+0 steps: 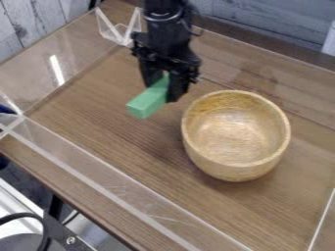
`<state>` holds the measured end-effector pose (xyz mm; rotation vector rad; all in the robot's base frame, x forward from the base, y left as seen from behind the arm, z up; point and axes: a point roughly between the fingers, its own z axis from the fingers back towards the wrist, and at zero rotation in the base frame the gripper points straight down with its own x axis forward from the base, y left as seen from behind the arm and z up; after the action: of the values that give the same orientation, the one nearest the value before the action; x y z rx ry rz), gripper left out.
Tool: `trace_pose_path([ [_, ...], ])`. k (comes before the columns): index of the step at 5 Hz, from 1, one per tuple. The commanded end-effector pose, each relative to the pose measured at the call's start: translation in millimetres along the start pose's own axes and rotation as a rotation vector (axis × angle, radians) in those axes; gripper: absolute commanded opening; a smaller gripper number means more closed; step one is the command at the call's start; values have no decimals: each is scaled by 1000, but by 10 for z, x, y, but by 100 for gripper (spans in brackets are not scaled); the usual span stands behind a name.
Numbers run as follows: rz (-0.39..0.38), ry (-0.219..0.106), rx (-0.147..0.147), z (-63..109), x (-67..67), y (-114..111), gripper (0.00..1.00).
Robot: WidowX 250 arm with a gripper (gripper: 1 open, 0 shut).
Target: Remove the green block from inside the brown bowl and put it on the table
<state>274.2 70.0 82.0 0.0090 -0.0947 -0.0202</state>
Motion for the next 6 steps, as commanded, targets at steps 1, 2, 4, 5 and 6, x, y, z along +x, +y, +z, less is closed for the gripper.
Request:
trace_pose_path([
  [1,15,-41,37,28,5,219,0],
  [2,21,-15,54,-123,-91,330,0],
  [4,22,16,63,-382,-258,475,0],
  [5,37,4,52,-305,-187,419,0],
  [6,47,9,40,-269,-172,397,0],
])
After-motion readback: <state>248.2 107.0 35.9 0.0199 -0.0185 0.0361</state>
